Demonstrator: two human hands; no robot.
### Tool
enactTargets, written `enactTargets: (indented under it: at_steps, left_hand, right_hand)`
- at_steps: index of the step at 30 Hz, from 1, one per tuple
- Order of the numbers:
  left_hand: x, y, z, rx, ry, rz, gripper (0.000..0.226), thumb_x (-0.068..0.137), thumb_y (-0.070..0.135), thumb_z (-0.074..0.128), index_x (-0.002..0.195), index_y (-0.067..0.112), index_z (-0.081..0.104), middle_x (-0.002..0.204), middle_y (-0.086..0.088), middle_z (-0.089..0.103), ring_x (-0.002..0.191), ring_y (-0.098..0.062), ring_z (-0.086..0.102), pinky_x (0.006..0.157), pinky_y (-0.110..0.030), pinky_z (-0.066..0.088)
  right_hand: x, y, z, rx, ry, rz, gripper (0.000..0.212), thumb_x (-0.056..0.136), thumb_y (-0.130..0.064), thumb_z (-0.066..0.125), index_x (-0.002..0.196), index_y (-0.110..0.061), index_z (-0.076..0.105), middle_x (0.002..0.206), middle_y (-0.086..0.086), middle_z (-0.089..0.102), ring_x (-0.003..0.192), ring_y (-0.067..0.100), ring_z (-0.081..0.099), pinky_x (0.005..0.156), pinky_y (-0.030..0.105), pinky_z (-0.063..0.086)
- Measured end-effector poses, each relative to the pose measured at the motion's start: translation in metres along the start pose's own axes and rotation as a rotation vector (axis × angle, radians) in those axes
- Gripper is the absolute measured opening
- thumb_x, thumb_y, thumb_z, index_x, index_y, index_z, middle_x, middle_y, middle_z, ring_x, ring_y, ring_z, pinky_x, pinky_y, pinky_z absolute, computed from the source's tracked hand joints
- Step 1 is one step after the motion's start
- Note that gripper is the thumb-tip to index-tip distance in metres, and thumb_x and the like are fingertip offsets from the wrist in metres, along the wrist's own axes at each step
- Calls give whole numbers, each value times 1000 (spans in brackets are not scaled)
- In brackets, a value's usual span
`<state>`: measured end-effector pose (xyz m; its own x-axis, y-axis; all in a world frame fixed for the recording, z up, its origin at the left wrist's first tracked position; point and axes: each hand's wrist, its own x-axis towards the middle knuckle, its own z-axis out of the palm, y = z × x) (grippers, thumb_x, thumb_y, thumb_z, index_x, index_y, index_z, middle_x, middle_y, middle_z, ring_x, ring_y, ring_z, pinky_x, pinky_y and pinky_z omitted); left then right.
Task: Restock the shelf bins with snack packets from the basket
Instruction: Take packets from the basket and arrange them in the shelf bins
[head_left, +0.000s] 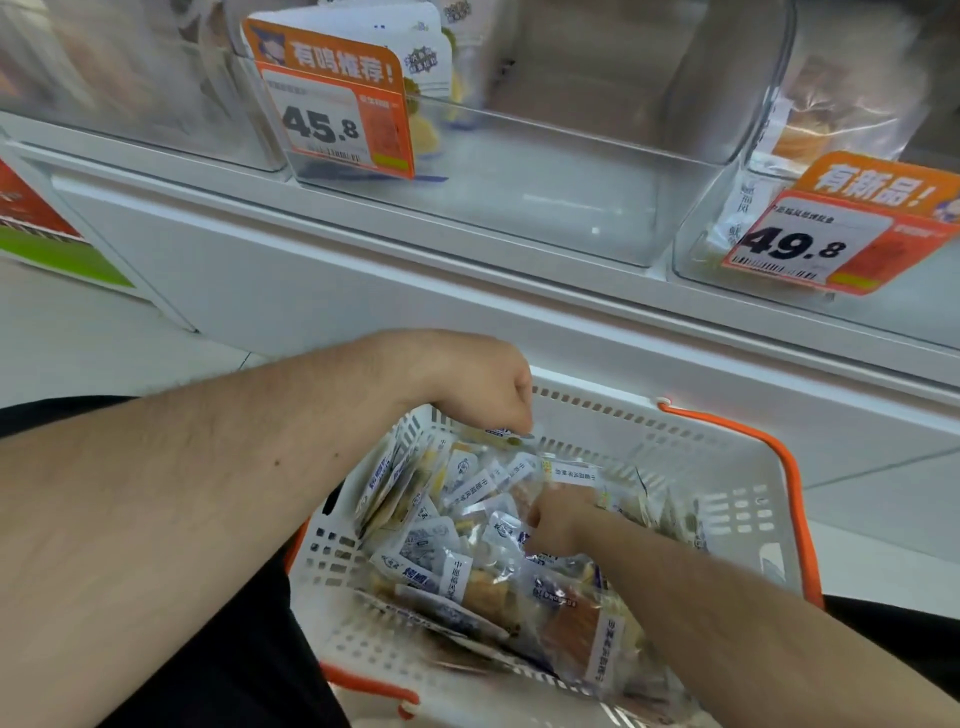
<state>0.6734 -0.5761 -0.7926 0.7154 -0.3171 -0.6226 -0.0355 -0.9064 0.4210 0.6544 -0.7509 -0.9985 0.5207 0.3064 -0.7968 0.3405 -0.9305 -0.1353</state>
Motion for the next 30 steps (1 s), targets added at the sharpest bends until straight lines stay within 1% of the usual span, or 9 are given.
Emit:
enactTargets:
  at_steps: [4, 8, 10, 14, 17, 19, 23, 28, 30]
  left_hand:
    - [-2, 0, -1, -17, 14, 1, 22, 95, 34, 58, 113, 24, 68, 105, 13, 66, 91, -6, 62, 82, -29, 52]
    - [-1, -2, -2, -95, 80, 14, 9, 94, 31, 62, 101, 27, 67, 81, 22, 58, 64, 5, 53, 59, -18, 40]
    - [-1, -5, -4, -160, 156, 12, 6, 91, 30, 66, 97, 27, 67, 85, 20, 61, 71, 3, 56, 64, -20, 45]
    - [-3, -13, -10, -280, 292, -20, 21, 85, 32, 73, 103, 25, 67, 96, 11, 67, 83, -7, 63, 70, -25, 48]
    - [-6, -15, -14, -328, 344, -32, 42, 81, 37, 77, 116, 19, 63, 106, 8, 67, 94, -11, 65, 85, -30, 54]
    - [-8, -16, -15, -336, 355, -32, 50, 79, 41, 79, 120, 19, 61, 112, 6, 66, 100, -12, 64, 88, -28, 51]
    - [-9, -15, -15, -451, 357, 49, 30, 79, 34, 81, 99, 15, 69, 94, 6, 73, 85, -11, 68, 70, -24, 51]
    - [-18, -14, -28, -599, 423, 109, 13, 81, 16, 79, 94, 15, 74, 90, -4, 76, 77, -17, 69, 77, -43, 59]
    - [-24, -19, -38, -659, 467, 122, 13, 83, 13, 78, 95, 16, 75, 90, -3, 77, 78, -18, 71, 76, -41, 59]
  right_hand:
    - [-5, 3, -8, 17, 13, -42, 36, 89, -19, 61, 58, -18, 44, 60, -1, 44, 60, 17, 45, 56, 25, 35]
    - [-19, 9, -36, 135, 86, -134, 30, 94, -18, 59, 67, -21, 46, 72, -4, 51, 71, 16, 51, 66, 28, 41]
    - [-29, 12, -57, 146, 149, -157, 26, 94, -19, 59, 71, -21, 47, 77, -4, 53, 80, 18, 53, 74, 31, 42]
    - [-61, 15, -110, 161, 269, -213, 28, 94, -19, 59, 71, -30, 48, 79, -8, 54, 81, 15, 53, 74, 29, 39]
    - [-91, 14, -147, 243, 354, -251, 28, 95, -18, 59, 71, -25, 47, 70, -7, 48, 65, 12, 48, 64, 29, 39]
    - [-109, 11, -166, 302, 380, -284, 27, 96, -16, 59, 72, -22, 48, 64, -9, 47, 55, 5, 44, 60, 27, 38]
    - [-136, 0, -186, 405, 428, -345, 25, 96, -13, 61, 74, -25, 58, 55, -16, 52, 51, 3, 46, 54, 25, 41]
    - [-152, -12, -195, 494, 534, -382, 4, 93, -20, 66, 89, -18, 65, 77, 0, 70, 69, 13, 61, 69, 35, 49]
    - [-159, -11, -199, 551, 593, -394, 6, 90, -23, 71, 94, -22, 66, 85, -2, 74, 78, 14, 68, 74, 34, 52]
